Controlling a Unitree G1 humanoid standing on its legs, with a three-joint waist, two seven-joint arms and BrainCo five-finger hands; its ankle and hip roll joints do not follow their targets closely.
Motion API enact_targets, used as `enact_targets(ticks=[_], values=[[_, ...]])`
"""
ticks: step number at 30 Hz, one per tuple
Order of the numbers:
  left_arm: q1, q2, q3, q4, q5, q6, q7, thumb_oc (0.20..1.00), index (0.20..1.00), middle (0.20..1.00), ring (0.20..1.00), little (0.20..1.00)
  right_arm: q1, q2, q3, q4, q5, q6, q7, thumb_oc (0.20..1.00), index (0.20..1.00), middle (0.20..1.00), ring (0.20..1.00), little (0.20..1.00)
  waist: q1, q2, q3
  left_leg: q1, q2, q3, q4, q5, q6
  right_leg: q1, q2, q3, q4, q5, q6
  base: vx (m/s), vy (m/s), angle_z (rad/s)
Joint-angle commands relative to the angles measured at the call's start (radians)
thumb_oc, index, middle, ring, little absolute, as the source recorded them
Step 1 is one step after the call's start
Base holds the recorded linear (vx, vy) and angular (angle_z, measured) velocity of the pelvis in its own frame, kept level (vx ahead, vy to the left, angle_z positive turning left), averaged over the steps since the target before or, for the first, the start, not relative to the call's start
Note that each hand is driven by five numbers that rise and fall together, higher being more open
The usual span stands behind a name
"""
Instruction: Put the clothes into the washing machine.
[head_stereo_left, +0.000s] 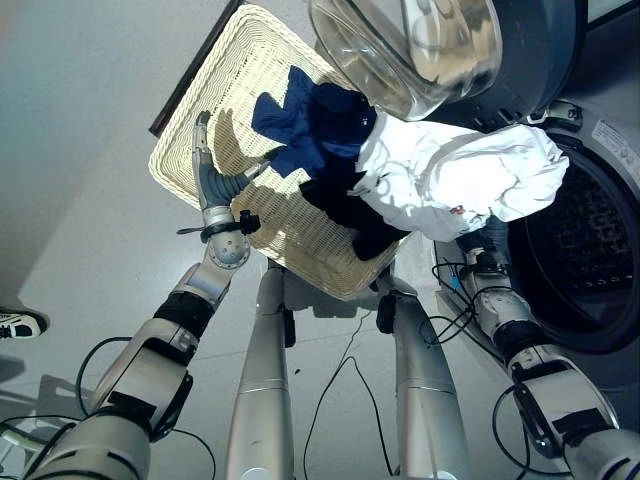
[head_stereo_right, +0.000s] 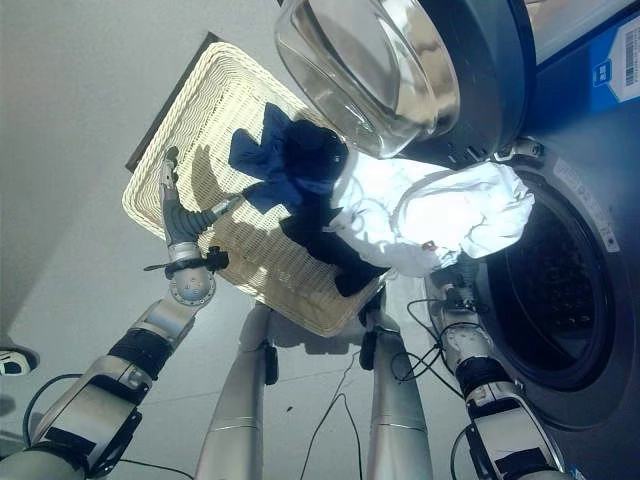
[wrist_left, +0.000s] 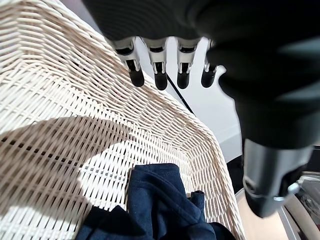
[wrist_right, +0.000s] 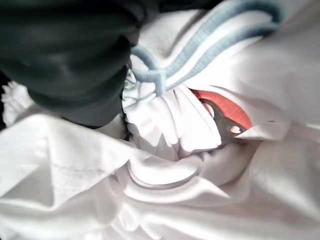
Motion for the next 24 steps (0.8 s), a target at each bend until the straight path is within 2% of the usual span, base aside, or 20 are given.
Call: enact_targets(ticks=[1,6,9,12,14,15,17,18,19,21,22,23,24], values=[[-0.039,-0.007,0.014,-0.013,0.027,-0.050,0.041,1.000,1.000,1.000,1.000,1.000,0.008,-0.060,-0.066,-0.016,0.053,-0.104,-0.063,0.200,0.200,0.200,0.200,0.200,-0.013,0.019,-0.003,-0.022,-0.063,0.042,0.102,-0.096,0.008,0.068,0.044,-0.042,-0.324,0.293,0.118,-0.01,-0.007,-0.05],[-0.052,-0.008,0.001,-0.013,0.024,-0.040,0.049,1.000,1.000,1.000,1.000,1.000,-0.007,-0.065,-0.110,0.013,0.053,-0.166,-0.149,0.200,0.200,0.200,0.200,0.200,-0.016,0.020,-0.003,-0.036,-0.066,0.040,0.107,-0.093,0.011,0.054,0.045,-0.040,-0.323,0.301,0.115,0.00,-0.002,-0.01],[-0.061,-0.014,-0.010,-0.009,0.023,-0.033,0.049,1.000,1.000,1.000,1.000,1.000,-0.025,-0.075,-0.131,0.057,0.040,-0.240,-0.258,0.200,0.200,0.200,0.200,0.200,-0.013,0.023,-0.003,-0.029,-0.065,0.036,0.111,-0.102,0.010,0.063,0.046,-0.040,-0.319,0.293,0.115,0.00,-0.012,0.00],[-0.075,-0.013,-0.019,-0.006,0.020,-0.031,0.048,1.000,1.000,1.000,1.000,1.000,-0.050,-0.095,-0.149,0.084,0.018,-0.281,-0.319,0.200,0.200,0.200,0.200,0.200,-0.013,0.024,-0.003,-0.039,-0.066,0.035,0.111,-0.093,0.009,0.055,0.044,-0.041,-0.323,0.303,0.113,-0.01,-0.021,-0.02],[-0.075,-0.013,-0.019,-0.006,0.020,-0.031,0.048,1.000,1.000,1.000,1.000,1.000,-0.050,-0.095,-0.149,0.084,0.018,-0.281,-0.319,0.200,0.200,0.200,0.200,0.200,-0.013,0.024,-0.003,-0.039,-0.066,0.035,0.111,-0.093,0.009,0.055,0.044,-0.041,-0.323,0.303,0.113,0.00,-0.025,-0.01],[-0.082,-0.004,-0.034,-0.007,0.017,-0.027,0.046,1.000,1.000,1.000,1.000,1.000,-0.079,-0.129,-0.160,0.100,-0.037,-0.339,-0.414,0.200,0.200,0.200,0.200,0.200,-0.010,0.025,-0.003,-0.041,-0.066,0.031,0.114,-0.094,0.007,0.055,0.044,-0.043,-0.323,0.304,0.114,0.00,-0.069,-0.01],[-0.078,0.003,-0.045,-0.011,0.013,-0.022,0.044,1.000,1.000,1.000,1.000,1.000,-0.094,-0.161,-0.162,0.115,-0.108,-0.368,-0.497,0.200,0.200,0.200,0.200,0.200,-0.006,0.026,-0.003,-0.031,-0.064,0.029,0.119,-0.106,0.006,0.065,0.045,-0.044,-0.319,0.294,0.116,0.02,-0.081,-0.01],[-0.074,0.023,-0.062,-0.015,0.000,-0.027,0.043,1.000,1.000,1.000,1.000,1.000,-0.135,-0.222,-0.163,0.108,-0.165,-0.433,-0.623,0.200,0.200,0.200,0.200,0.200,-0.004,0.024,-0.003,-0.033,-0.062,0.025,0.131,-0.113,0.005,0.067,0.045,-0.046,-0.316,0.294,0.116,0.01,-0.078,-0.01],[-0.066,0.034,-0.067,-0.020,0.000,-0.029,0.044,1.000,1.000,1.000,1.000,1.000,-0.151,-0.255,-0.165,0.107,-0.214,-0.453,-0.713,0.200,0.200,0.200,0.200,0.200,-0.004,0.022,-0.003,-0.031,-0.060,0.023,0.136,-0.119,0.005,0.071,0.047,-0.046,-0.315,0.292,0.116,0.00,-0.096,-0.01],[-0.043,0.070,-0.076,-0.054,0.003,-0.022,0.045,1.000,1.000,1.000,1.000,1.000,-0.184,-0.347,-0.173,0.106,-0.267,-0.560,-0.881,0.200,0.200,0.200,0.200,0.200,-0.003,0.011,-0.003,-0.030,-0.053,0.017,0.138,-0.124,0.006,0.079,0.051,-0.051,-0.317,0.293,0.117,-0.01,-0.111,-0.02],[-0.030,0.087,-0.079,-0.070,0.007,-0.019,0.046,1.000,1.000,1.000,1.000,1.000,-0.187,-0.388,-0.179,0.092,-0.314,-0.593,-0.972,0.200,0.200,0.200,0.200,0.200,-0.003,0.004,-0.003,-0.032,-0.052,0.013,0.139,-0.124,0.005,0.079,0.053,-0.053,-0.317,0.294,0.116,0.00,-0.099,-0.04],[-0.026,0.092,-0.080,-0.076,0.010,-0.019,0.048,1.000,1.000,1.000,1.000,1.000,-0.189,-0.399,-0.180,0.084,-0.331,-0.614,-1.009,0.200,0.200,0.200,0.200,0.200,-0.004,0.002,-0.003,-0.034,-0.052,0.012,0.140,-0.125,0.005,0.079,0.054,-0.053,-0.317,0.295,0.116,-0.01,-0.098,-0.06],[-0.007,0.117,-0.085,-0.108,0.017,-0.009,0.059,1.000,1.000,1.000,1.000,1.000,-0.202,-0.465,-0.190,0.056,-0.413,-0.661,-1.148,0.200,0.200,0.200,0.200,0.200,-0.008,-0.010,-0.003,-0.035,-0.051,0.008,0.136,-0.124,0.005,0.080,0.057,-0.055,-0.322,0.299,0.117,-0.01,-0.075,-0.07]])
